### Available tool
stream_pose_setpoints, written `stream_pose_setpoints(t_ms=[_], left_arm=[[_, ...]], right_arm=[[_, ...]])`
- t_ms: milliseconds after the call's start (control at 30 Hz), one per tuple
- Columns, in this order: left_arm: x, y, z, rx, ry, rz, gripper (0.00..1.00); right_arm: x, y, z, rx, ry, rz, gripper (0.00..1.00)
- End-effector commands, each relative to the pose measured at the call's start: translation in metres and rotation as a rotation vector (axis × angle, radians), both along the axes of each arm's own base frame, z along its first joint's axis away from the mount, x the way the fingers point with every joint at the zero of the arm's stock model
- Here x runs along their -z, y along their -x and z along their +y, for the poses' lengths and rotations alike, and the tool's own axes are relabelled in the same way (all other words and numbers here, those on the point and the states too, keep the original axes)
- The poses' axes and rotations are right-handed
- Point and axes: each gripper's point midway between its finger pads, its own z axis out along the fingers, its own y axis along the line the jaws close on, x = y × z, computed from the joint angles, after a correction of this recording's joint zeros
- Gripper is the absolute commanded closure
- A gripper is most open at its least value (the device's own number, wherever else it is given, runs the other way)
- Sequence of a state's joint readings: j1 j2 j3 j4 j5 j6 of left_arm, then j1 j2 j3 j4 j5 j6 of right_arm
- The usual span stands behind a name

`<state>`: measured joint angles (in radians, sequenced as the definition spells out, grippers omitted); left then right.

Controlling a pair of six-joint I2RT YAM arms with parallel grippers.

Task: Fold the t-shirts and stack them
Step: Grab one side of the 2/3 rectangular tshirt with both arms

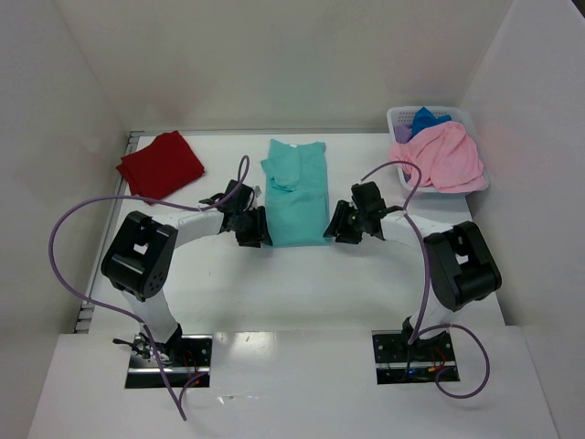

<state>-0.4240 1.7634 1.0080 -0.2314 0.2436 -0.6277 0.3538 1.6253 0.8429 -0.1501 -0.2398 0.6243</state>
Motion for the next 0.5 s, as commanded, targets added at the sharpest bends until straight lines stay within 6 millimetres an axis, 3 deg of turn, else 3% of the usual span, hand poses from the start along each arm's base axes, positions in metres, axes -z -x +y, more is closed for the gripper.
stream_pose_setpoints(t_ms=[0, 200, 467], left_arm=[[-0.015, -0.007, -0.003, 0.022, 0.021, -0.048, 0.49], [-0.009, -0.005, -0.006, 0.033, 0.032, -0.028, 0.49], [-0.008, -0.011, -0.008, 0.041, 0.032, -0.040, 0.49]], right_arm=[[-0.007, 0.011, 0.001, 0.005, -0.024, 0.002, 0.49], [0.000, 0.025, 0.006, -0.016, -0.031, 0.042, 0.56], [0.008, 0.021, 0.008, -0.006, -0.018, 0.040, 0.59]])
